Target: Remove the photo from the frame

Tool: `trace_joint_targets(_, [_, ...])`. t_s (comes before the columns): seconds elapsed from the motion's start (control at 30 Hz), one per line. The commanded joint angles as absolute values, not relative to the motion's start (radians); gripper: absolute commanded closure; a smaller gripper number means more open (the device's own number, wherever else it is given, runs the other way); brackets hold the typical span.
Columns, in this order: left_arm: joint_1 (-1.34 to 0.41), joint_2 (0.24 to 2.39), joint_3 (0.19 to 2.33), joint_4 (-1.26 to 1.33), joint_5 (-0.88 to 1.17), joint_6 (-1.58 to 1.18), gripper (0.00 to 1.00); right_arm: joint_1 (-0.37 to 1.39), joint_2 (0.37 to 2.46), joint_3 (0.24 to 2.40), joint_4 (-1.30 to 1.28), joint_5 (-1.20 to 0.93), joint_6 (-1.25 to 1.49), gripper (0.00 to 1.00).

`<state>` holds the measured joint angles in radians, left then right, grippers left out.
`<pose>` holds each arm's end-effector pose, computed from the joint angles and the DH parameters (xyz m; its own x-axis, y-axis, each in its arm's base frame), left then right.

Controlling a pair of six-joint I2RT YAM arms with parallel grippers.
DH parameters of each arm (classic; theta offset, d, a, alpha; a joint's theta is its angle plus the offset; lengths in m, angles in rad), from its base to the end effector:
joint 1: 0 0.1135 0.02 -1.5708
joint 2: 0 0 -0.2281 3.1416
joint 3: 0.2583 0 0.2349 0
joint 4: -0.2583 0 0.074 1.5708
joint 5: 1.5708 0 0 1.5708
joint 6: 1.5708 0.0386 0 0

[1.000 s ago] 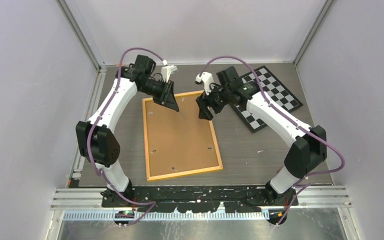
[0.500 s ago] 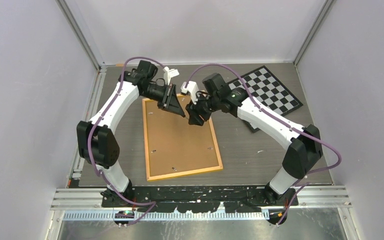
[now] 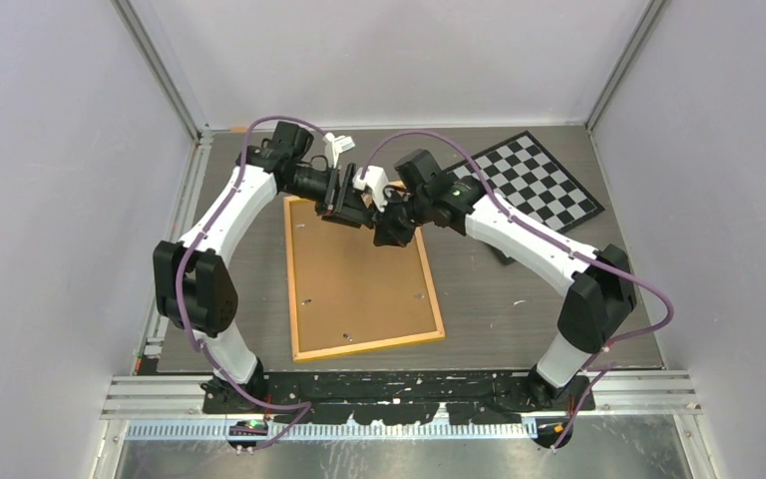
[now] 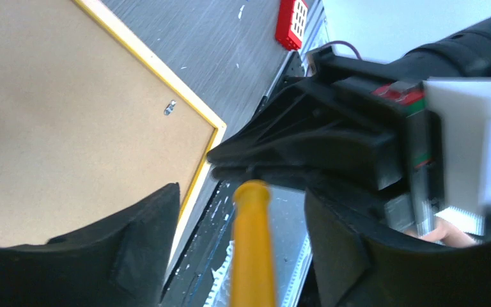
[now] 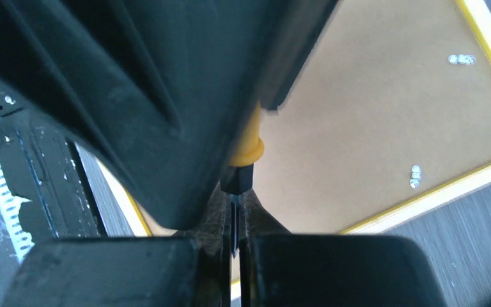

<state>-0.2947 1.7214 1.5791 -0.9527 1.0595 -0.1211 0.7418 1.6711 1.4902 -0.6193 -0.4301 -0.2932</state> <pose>0.3061 -0.1281 0.2836 -0.9077 0.2138 -0.3610 0.4178 0.3808 -0.8249 0.2494 0.2504 0.2803 -0.2670 -0.6010 -0.7533 -0.9457 0.3136 0.0851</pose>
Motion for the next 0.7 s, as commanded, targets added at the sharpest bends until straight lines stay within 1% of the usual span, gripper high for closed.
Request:
trace_joint_targets(0.0, [-0.286,1.636,1.515,-0.808,1.050,-0.197,0.11,0.711,1.587,1.466,-0.601,-0.410,-0.273,1.00])
trace_joint_targets(0.03, [-0.274,1.612,1.477,-0.740,1.037,-0.235,0.02,0.693,1.581,1.451,-0.608,-0.417,-0.259,1.00])
trace_joint_targets(0.07, [-0.261,1.593,1.446,-0.675,1.019,-0.270,0.00,0.672,1.574,1.436,-0.618,-0.422,-0.245,1.00])
trace_joint_targets(0.13, [-0.223,1.558,1.394,-0.572,0.973,-0.333,0.00,0.618,1.569,1.410,-0.641,-0.440,-0.211,0.99])
trace_joint_targets(0.23, [-0.156,1.538,1.370,-0.538,0.873,-0.341,0.00,0.540,1.578,1.364,-0.699,-0.429,-0.169,0.99])
trace_joint_targets(0.43, [-0.106,1.502,1.338,-0.600,0.624,-0.249,0.00,0.432,1.648,1.258,-0.796,-0.326,-0.083,0.99])
trace_joint_targets(0.57, [-0.099,1.469,1.291,-0.645,0.457,-0.164,0.00,0.354,1.711,1.224,-0.806,-0.271,-0.010,0.99])
trace_joint_targets(0.67, [-0.084,1.453,1.250,-0.667,0.371,-0.133,0.00,0.333,1.747,1.214,-0.805,-0.234,-0.002,0.99])
